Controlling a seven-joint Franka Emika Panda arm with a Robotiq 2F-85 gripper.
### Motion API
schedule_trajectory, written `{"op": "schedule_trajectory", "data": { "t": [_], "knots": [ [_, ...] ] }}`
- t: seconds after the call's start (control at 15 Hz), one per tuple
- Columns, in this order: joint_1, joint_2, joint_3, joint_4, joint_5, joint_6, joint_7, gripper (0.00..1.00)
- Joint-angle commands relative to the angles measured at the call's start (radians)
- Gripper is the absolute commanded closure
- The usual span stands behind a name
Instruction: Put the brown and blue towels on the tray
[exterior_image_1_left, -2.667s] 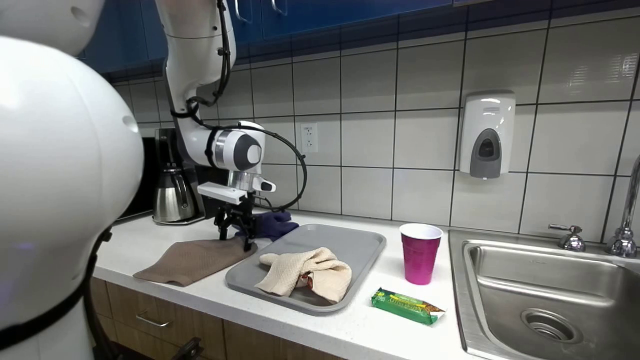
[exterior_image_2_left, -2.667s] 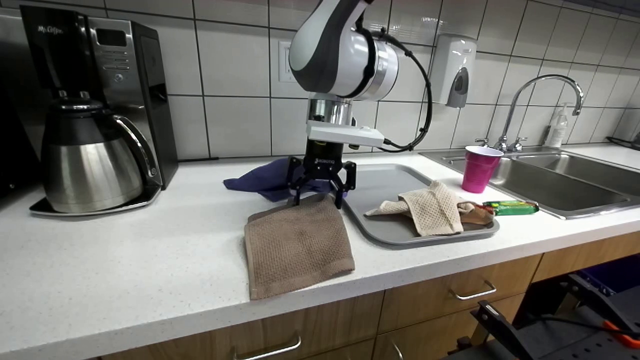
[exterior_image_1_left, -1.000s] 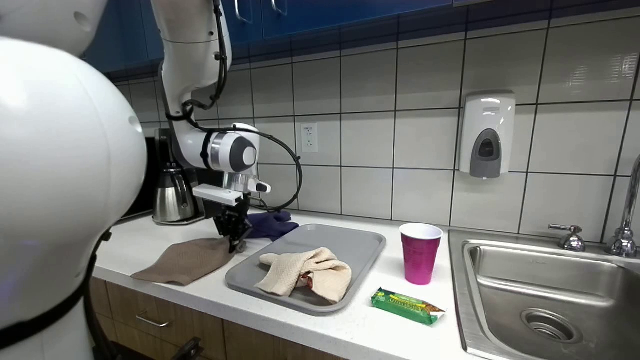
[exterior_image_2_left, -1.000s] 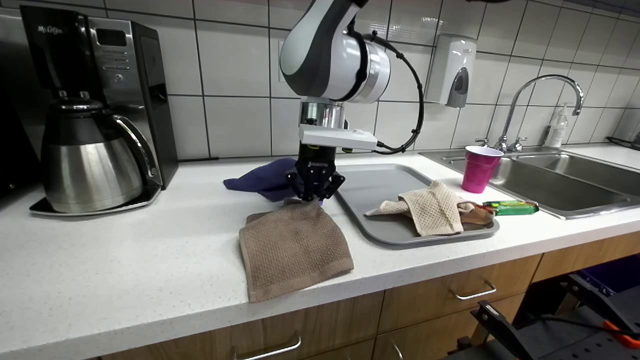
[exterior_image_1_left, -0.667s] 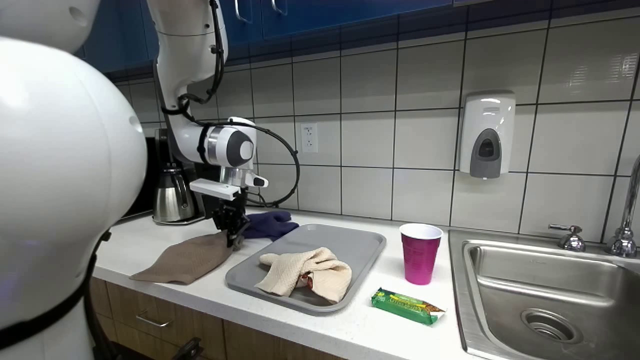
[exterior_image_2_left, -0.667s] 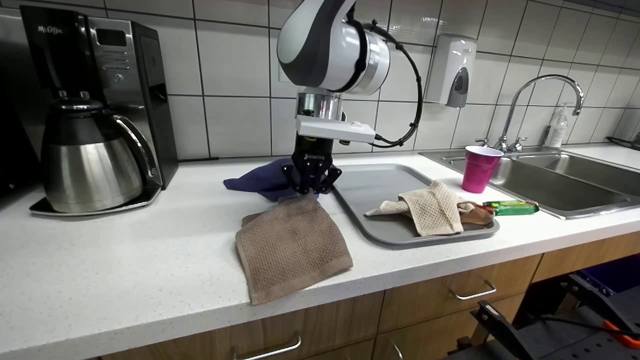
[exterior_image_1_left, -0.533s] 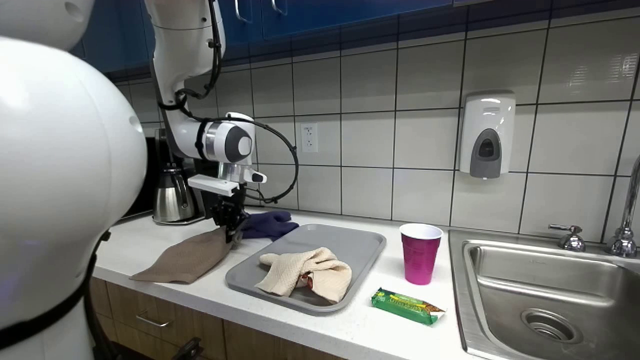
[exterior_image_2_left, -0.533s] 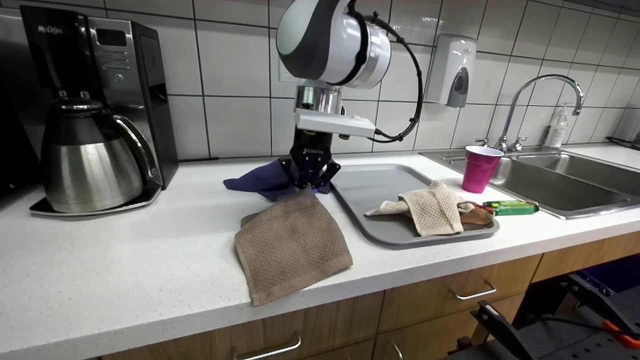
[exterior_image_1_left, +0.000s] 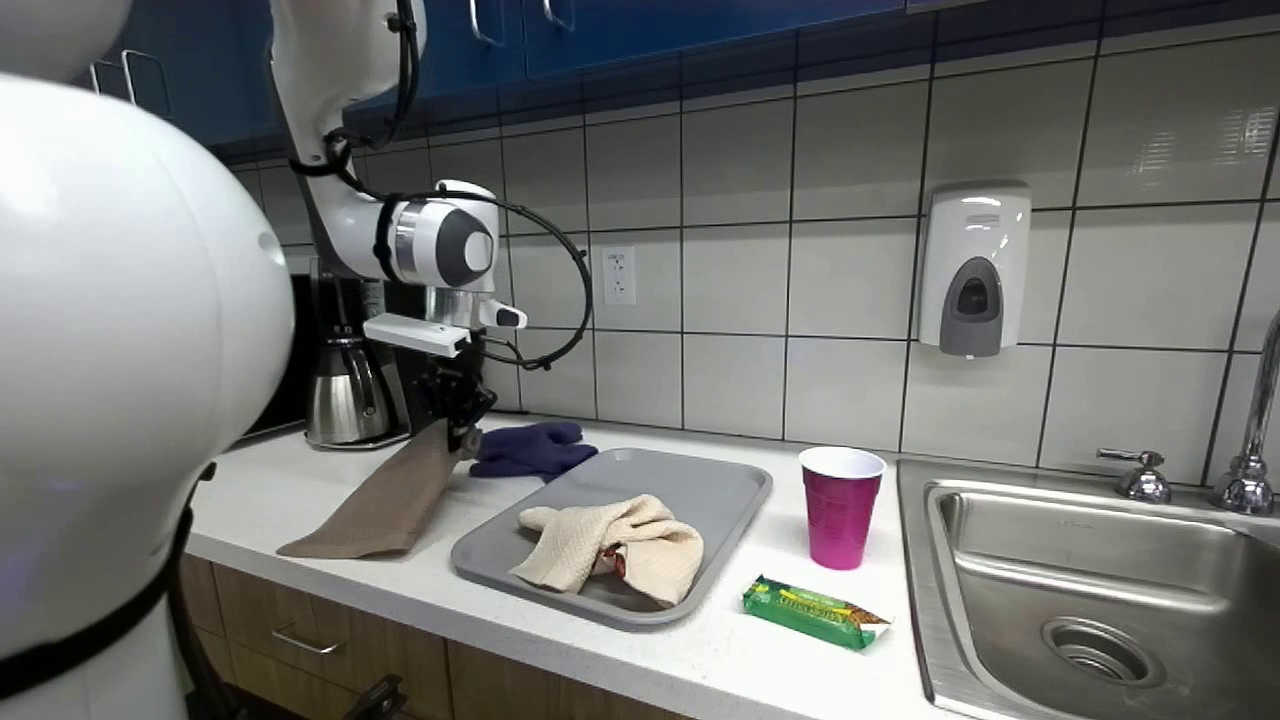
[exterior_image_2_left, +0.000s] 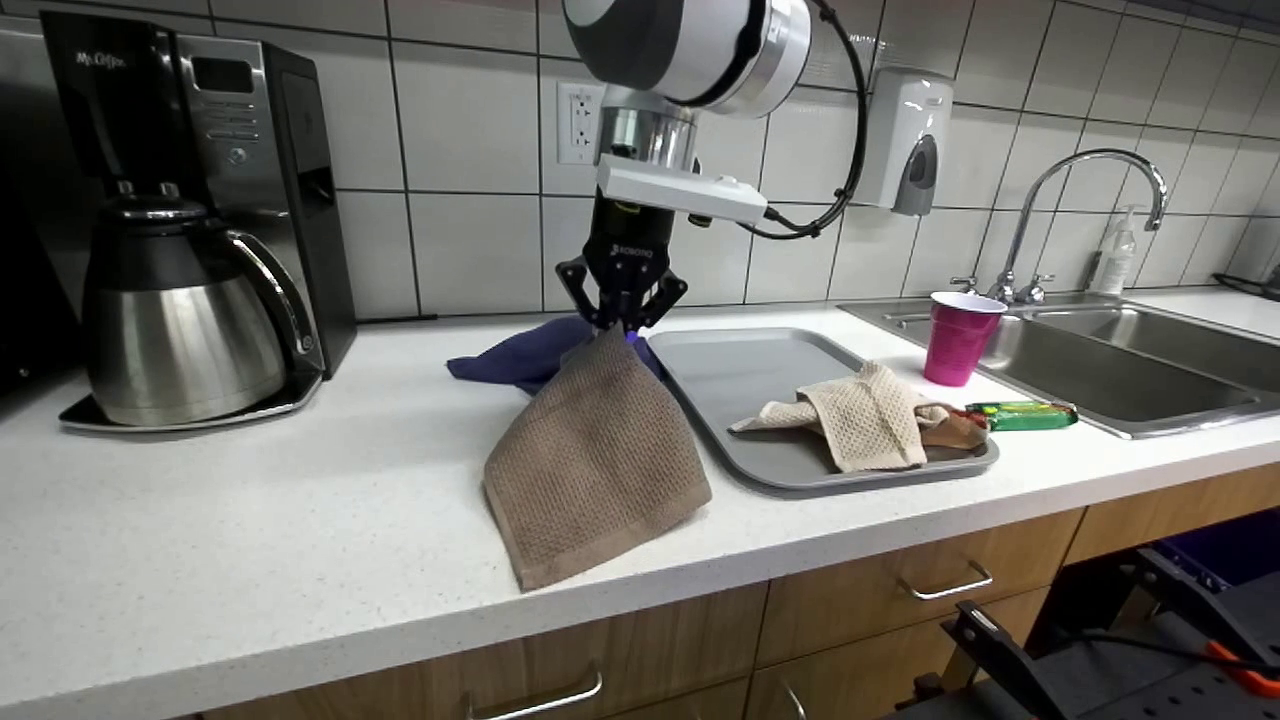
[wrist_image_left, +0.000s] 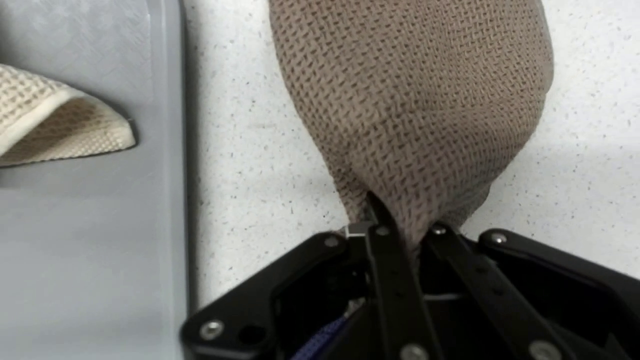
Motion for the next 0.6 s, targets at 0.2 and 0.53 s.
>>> {"op": "schedule_trajectory", "data": {
  "t": [0.2,0.53],
  "knots": [
    [-0.008,-0.153,-0.006,-0.104,-0.038,0.071,0.026,0.98],
    [-0.024,-0.238,-0.019,-0.166,-0.07,0.138,0.043,0.98]
  ]
}}
